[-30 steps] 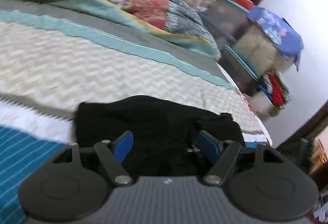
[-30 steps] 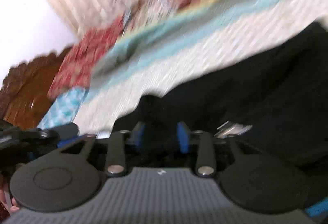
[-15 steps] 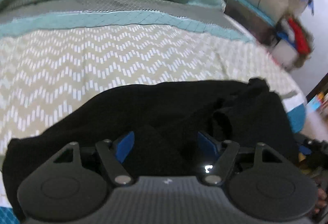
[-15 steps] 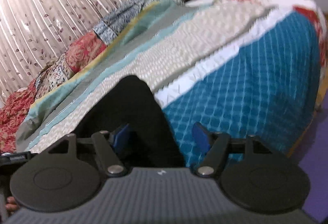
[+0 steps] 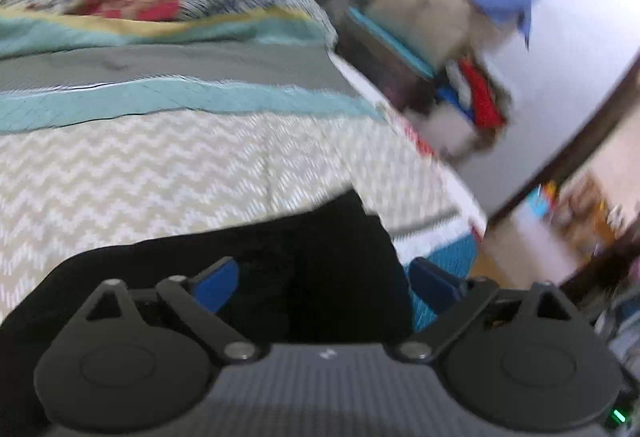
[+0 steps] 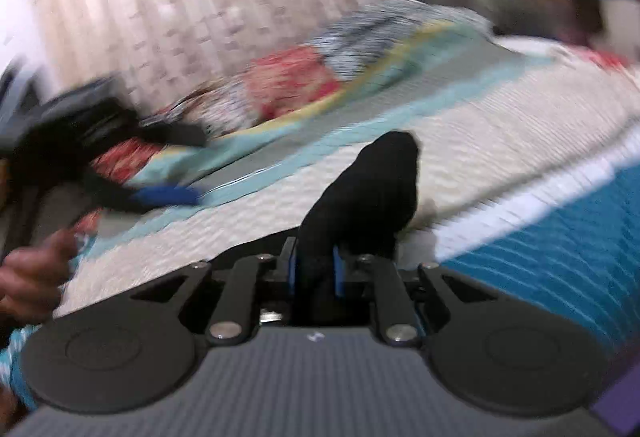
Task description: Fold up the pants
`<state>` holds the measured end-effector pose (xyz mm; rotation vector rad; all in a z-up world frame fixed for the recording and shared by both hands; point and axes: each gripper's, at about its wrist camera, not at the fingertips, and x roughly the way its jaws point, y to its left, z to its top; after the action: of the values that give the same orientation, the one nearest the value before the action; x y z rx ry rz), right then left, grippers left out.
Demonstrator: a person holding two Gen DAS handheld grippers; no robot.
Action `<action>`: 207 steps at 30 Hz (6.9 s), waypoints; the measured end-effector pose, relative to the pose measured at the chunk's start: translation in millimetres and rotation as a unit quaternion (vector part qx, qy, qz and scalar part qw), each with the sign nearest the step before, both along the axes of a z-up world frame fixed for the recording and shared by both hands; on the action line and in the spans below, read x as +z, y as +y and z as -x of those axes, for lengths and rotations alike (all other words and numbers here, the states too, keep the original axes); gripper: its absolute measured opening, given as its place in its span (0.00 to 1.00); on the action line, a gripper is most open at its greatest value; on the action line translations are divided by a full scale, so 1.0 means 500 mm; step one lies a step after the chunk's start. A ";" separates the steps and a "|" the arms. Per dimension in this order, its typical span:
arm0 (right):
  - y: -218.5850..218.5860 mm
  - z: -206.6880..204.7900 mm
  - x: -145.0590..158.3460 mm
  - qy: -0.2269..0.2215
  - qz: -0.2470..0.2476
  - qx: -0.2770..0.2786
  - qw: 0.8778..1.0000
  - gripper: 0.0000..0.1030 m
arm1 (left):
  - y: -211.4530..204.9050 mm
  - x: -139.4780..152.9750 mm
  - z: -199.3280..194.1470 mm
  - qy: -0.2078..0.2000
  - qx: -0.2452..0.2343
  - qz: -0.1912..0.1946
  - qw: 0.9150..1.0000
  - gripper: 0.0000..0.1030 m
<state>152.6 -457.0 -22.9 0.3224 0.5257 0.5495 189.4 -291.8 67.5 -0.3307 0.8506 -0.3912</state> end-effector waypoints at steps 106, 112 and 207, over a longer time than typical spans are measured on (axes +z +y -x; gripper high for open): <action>0.319 -0.438 -0.087 0.128 -0.017 0.099 0.987 0.80 | 0.477 -0.152 -0.112 0.018 0.331 -0.069 0.941 0.81; 0.261 -0.271 -0.072 0.132 0.010 0.081 0.988 0.80 | 0.392 -0.110 0.079 0.014 0.326 -0.137 0.935 0.90; 0.257 0.128 0.047 0.088 0.039 0.027 0.995 0.93 | 0.173 -0.012 0.454 -0.042 0.372 -0.338 0.863 1.00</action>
<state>88.4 -328.4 0.6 0.2840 0.7269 0.5543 -37.8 -205.1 61.4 0.0351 0.6619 0.6126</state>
